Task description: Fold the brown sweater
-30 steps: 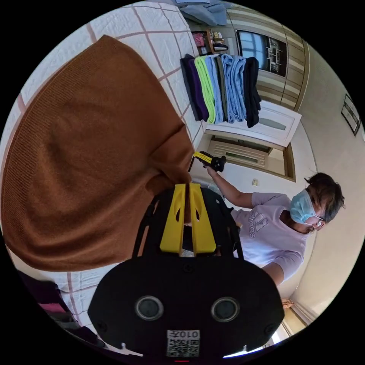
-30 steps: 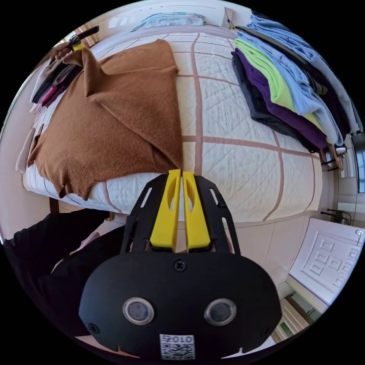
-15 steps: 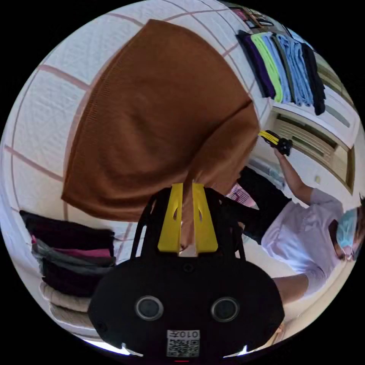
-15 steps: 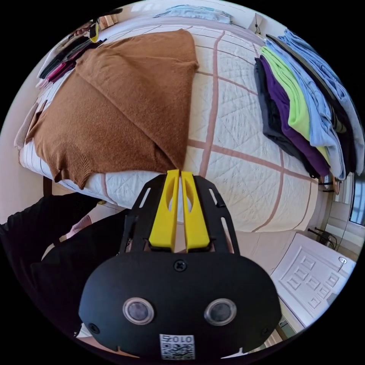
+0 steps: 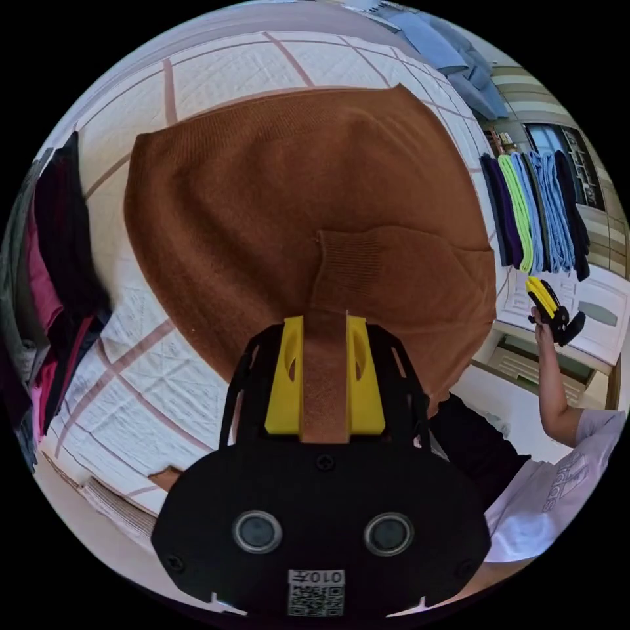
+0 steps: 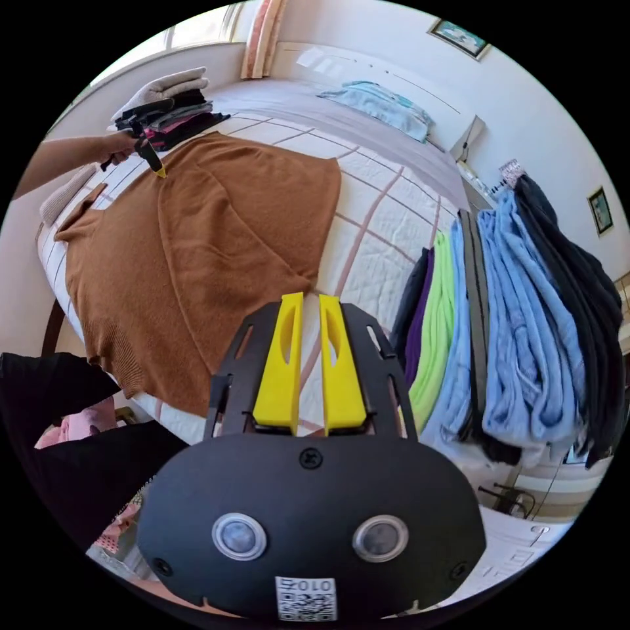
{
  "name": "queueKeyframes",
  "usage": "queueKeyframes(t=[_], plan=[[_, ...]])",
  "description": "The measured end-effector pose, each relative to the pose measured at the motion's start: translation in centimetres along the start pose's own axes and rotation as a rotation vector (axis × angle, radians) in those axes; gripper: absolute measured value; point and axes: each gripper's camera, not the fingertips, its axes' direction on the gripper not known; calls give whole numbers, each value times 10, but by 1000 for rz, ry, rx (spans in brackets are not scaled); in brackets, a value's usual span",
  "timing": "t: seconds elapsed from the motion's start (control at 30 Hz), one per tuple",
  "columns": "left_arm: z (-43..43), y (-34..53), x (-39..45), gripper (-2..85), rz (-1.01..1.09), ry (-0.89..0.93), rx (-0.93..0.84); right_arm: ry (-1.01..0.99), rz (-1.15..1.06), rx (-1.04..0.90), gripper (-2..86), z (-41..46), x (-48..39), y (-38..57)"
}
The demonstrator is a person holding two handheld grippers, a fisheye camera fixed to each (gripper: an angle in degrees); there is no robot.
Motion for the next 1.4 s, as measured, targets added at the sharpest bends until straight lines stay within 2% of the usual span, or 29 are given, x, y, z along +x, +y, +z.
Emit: queueKeyframes(t=[0.07, 0.17, 0.3, 0.37, 0.43, 0.53, 0.63, 0.77, 0.87, 1.0, 1.1, 1.27, 1.33, 1.4], plan=[[-7, 15, 9, 83, 15, -10, 61, -56, -46, -18, 32, 18, 12, -23], [-19, 25, 18, 74, 15, -73, 60, -149, -94, -55, 37, 48, 16, -57], [-48, 48, 21, 66, -10, -90, 107, -202, -161, -296, 44, 113, -3, -64], [-79, 82, 36, 64, -2, -105, 207, -220, -87, -235, 43, 110, 5, -59], [-97, 121, 55, 64, 28, -84, 299, -254, -16, -256, 39, 105, 12, -60], [-107, 205, 83, 66, -2, -120, 365, -138, 126, -101, 31, 59, 15, -54], [-111, 301, 84, 71, -170, -157, 414, -77, 209, 19, 29, 10, -4, -55], [-144, 439, 34, 84, -528, -282, 479, -123, 24, 35, 29, -17, -84, -81], [-176, 502, -22, 90, -633, -271, 513, -183, -81, 88, 28, -23, -142, -104], [-214, 518, -75, 91, -566, -262, 555, -324, -137, 145, 26, -25, -196, -130], [-229, 503, -104, 87, -515, -261, 503, -354, -165, 152, 24, -25, -215, -138], [-215, 488, -136, 56, -512, -40, 407, -354, -184, 108, 23, -19, -218, -134], [-223, 500, -130, 32, -563, -51, 472, -360, -175, 95, 23, -16, -212, -130], [-235, 514, -125, 19, -576, 40, 533, -378, -147, 93, 24, -11, -199, -122]])
